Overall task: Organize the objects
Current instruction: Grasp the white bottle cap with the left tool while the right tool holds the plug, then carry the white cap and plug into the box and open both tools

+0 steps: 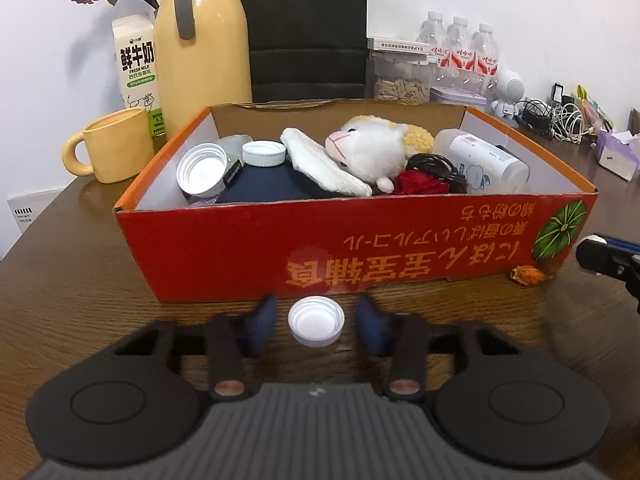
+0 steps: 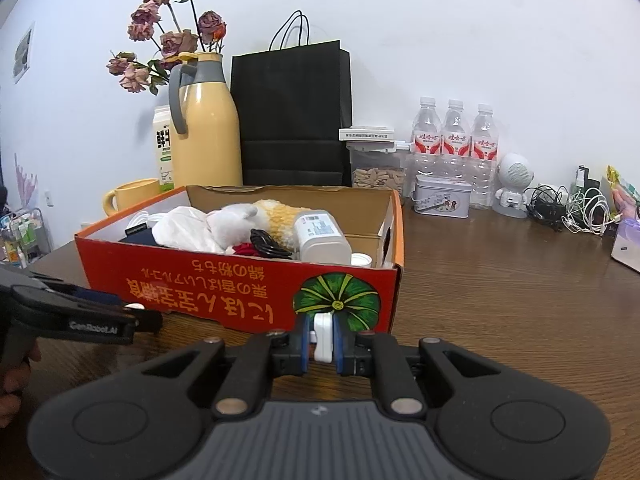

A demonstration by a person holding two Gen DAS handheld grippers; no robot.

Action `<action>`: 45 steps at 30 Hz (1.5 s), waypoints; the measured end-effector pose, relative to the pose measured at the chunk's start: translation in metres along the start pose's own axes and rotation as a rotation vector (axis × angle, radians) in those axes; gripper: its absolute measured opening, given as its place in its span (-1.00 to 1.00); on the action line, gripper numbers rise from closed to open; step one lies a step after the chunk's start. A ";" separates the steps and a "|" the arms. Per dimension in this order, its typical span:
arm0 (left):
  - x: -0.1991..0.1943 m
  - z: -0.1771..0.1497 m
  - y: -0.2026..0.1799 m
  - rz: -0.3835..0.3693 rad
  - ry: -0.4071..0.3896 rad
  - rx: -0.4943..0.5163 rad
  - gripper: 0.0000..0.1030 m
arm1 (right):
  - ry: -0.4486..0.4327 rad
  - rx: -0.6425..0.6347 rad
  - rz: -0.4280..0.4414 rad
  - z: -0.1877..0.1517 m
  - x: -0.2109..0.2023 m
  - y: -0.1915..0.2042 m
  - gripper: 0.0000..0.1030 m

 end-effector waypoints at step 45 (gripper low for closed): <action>-0.036 0.120 0.012 0.010 -0.227 -0.042 -0.42 | -0.099 -0.079 0.025 0.112 0.042 0.044 -0.79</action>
Point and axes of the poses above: each gripper's, at about its wrist camera, not at the fingertips, and x roughly the way its jaws point, y to its left, z to its top, the point moved 9 cm from there along x, roughly the way its jaws point, and after that the axes turned 4 degrees about y, right-handed, at the moved point
